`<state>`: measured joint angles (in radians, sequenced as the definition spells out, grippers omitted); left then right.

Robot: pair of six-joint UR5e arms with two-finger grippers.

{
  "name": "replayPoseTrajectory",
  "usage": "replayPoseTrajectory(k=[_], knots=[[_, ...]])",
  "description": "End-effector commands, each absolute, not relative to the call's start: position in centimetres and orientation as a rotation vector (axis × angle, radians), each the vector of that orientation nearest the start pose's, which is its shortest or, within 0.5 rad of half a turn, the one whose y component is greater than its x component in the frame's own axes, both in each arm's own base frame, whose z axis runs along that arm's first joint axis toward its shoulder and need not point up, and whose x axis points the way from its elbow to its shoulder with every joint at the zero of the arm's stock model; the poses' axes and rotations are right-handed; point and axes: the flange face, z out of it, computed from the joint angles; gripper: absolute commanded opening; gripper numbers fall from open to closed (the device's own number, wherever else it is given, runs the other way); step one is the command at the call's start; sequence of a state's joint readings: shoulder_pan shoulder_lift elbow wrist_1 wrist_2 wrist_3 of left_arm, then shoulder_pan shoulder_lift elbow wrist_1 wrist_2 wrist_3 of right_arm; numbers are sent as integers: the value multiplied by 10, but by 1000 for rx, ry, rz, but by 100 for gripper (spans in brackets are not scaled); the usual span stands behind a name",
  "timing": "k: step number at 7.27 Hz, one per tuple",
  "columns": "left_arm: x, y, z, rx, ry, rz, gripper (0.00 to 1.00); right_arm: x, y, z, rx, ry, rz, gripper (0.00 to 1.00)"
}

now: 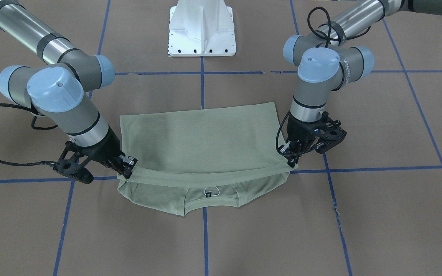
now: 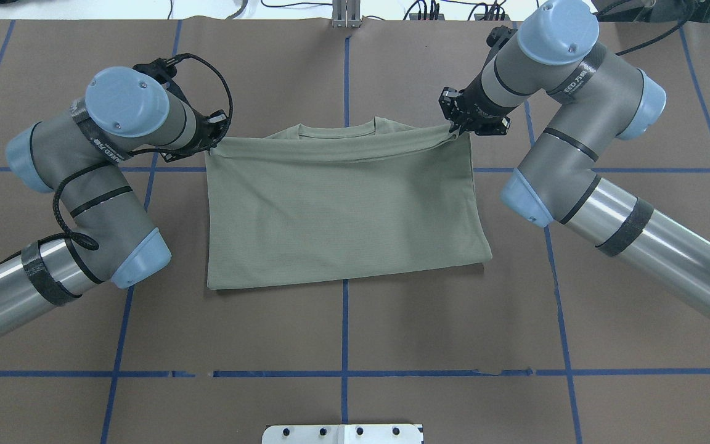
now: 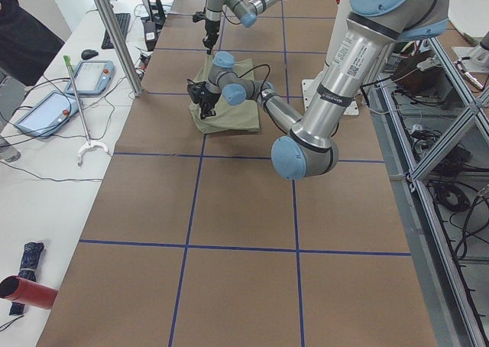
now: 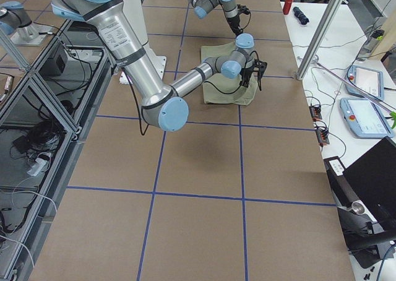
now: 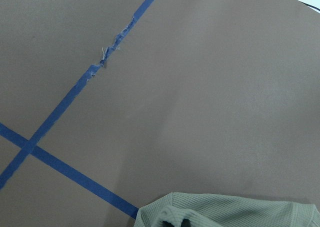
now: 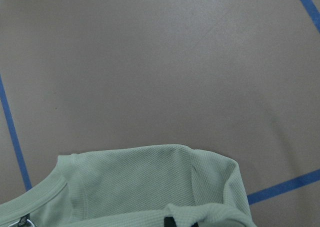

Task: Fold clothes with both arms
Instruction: 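Lay the hem near the collar and open both grippers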

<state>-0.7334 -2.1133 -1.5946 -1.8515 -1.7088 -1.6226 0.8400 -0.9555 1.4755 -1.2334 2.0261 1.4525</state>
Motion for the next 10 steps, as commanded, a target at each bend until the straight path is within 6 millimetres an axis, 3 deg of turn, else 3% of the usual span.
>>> replayPoseTrajectory(k=[1,5,6,8,9,10], knots=[[434,-552,301,176,862,-654,100,-413,-594,296,11,-955,469,100],[425,-545,282,205,891,-595,100,-404,-592,291,27,-971,458,100],[421,-541,277,208,898,-593,100,-408,-565,295,22,-980,431,100],[418,-538,270,215,912,-590,100,-400,-478,326,41,-969,374,100],[416,-536,264,219,924,-589,100,-393,-448,340,24,-962,350,100],[417,-535,264,219,924,-588,100,-396,-433,355,6,-938,336,100]])
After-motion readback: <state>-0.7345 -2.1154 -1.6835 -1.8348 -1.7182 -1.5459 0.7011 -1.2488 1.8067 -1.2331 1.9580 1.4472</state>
